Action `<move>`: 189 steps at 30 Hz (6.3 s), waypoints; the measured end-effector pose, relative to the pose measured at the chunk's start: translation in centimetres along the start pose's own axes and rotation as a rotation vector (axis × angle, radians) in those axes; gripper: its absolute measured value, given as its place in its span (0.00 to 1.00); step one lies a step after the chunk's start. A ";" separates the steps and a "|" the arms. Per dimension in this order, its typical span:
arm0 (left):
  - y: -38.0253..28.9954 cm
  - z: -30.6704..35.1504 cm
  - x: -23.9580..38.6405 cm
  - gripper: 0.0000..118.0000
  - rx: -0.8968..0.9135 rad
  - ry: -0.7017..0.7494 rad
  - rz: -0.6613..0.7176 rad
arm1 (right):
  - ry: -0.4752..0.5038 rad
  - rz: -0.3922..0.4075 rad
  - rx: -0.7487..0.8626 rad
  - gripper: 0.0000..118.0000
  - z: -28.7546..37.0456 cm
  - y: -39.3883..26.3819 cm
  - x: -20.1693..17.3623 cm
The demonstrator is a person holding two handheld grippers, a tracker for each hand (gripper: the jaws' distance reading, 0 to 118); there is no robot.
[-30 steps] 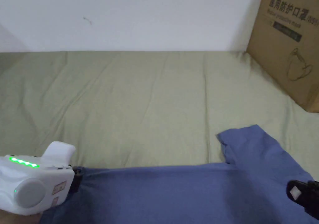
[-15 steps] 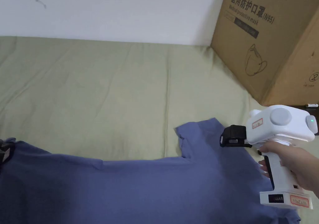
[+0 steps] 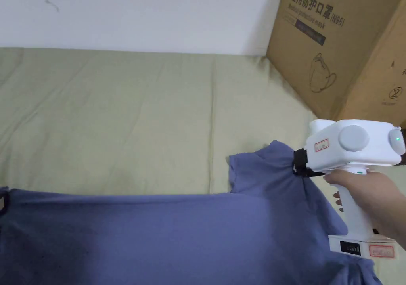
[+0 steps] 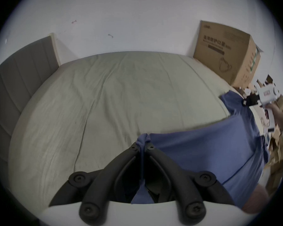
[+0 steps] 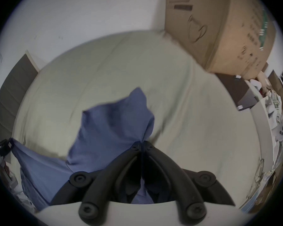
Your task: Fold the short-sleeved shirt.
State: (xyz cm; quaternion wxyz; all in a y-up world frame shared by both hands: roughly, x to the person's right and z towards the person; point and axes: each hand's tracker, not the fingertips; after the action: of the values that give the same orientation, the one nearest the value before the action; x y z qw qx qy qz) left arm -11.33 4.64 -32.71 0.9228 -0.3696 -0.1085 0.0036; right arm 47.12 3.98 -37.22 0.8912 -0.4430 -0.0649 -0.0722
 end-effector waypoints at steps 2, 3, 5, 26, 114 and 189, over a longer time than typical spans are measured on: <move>1.3 0.3 0.0 0.02 0.006 0.000 0.011 | -0.020 -0.027 0.079 0.00 2.5 0.6 -0.4; 2.0 0.4 0.0 0.02 0.013 -0.001 0.011 | -0.007 -0.045 0.106 0.00 3.5 1.1 -0.4; 3.2 0.9 0.0 0.02 0.062 0.016 -0.006 | -0.015 -0.064 0.185 0.00 5.6 1.7 -0.7; -13.2 10.1 -1.6 0.07 -0.151 -0.205 0.033 | 0.088 -0.172 0.017 0.00 18.7 -24.8 5.4; -6.0 7.5 11.6 0.95 -0.143 -0.438 0.268 | 0.164 -0.080 0.536 0.00 28.6 -24.8 -8.3; -4.6 7.1 9.9 0.14 -0.355 -0.352 0.235 | 0.228 -0.012 0.426 0.00 29.0 -24.7 -10.5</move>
State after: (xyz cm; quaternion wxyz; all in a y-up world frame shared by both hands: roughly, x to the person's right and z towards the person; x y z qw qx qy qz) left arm -3.45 6.98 -22.59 0.8037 -0.5295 -0.2224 0.1559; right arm 30.75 13.16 -2.50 0.9656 -0.2337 0.0197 -0.1120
